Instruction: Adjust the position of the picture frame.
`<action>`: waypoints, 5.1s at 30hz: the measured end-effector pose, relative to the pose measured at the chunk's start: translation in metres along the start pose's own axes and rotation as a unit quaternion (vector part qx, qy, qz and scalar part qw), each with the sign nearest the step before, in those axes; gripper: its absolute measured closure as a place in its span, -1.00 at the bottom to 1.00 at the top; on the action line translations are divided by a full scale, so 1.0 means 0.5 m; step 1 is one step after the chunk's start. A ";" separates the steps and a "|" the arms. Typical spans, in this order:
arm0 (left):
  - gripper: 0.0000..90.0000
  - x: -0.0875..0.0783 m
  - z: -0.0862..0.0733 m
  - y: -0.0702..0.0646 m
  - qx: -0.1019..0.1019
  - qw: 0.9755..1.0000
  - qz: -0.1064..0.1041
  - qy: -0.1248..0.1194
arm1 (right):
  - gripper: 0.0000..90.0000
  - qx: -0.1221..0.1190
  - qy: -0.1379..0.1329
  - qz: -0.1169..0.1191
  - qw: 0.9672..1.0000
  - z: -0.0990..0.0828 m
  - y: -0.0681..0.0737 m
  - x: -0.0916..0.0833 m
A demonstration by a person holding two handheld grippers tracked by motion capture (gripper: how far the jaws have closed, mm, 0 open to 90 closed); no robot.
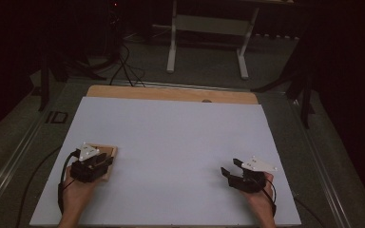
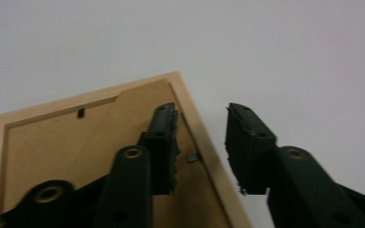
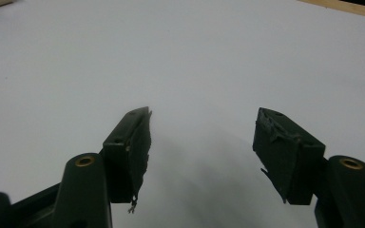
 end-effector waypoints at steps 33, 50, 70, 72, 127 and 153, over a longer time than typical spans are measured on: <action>0.99 0.029 0.004 0.004 0.019 1.000 0.011 0.013 | -0.17 0.000 -0.005 0.002 1.000 0.001 -0.001 -0.002; 0.99 0.041 0.017 -0.021 0.037 0.999 -0.002 0.014 | -0.17 -0.001 -0.003 0.003 1.000 0.001 0.000 -0.002; 0.99 0.051 0.033 -0.103 0.076 0.996 -0.046 0.008 | -0.17 -0.002 -0.003 0.003 1.000 0.001 0.001 -0.001; 0.99 0.050 0.034 -0.117 0.081 0.995 -0.053 0.007 | -0.17 -0.002 -0.003 0.003 1.000 0.001 0.001 -0.001; 0.68 -0.011 0.033 -0.161 0.091 0.987 -0.130 -0.026 | 0.27 -0.032 -0.002 0.049 0.998 0.111 0.086 0.117; 0.99 -0.041 -0.029 -0.141 0.112 0.987 -0.116 -0.004 | 0.99 -0.078 0.054 0.101 0.990 0.162 0.183 0.249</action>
Point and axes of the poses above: each handheld gripper's, and its own axes: x roughly forward along the jaws, z roughly out of its top, y roughly to its left, the point moved 5 cm from there along x, roughly forward along the jaws, and after that the axes turned 8 degrees about z, right-handed, at the moved point
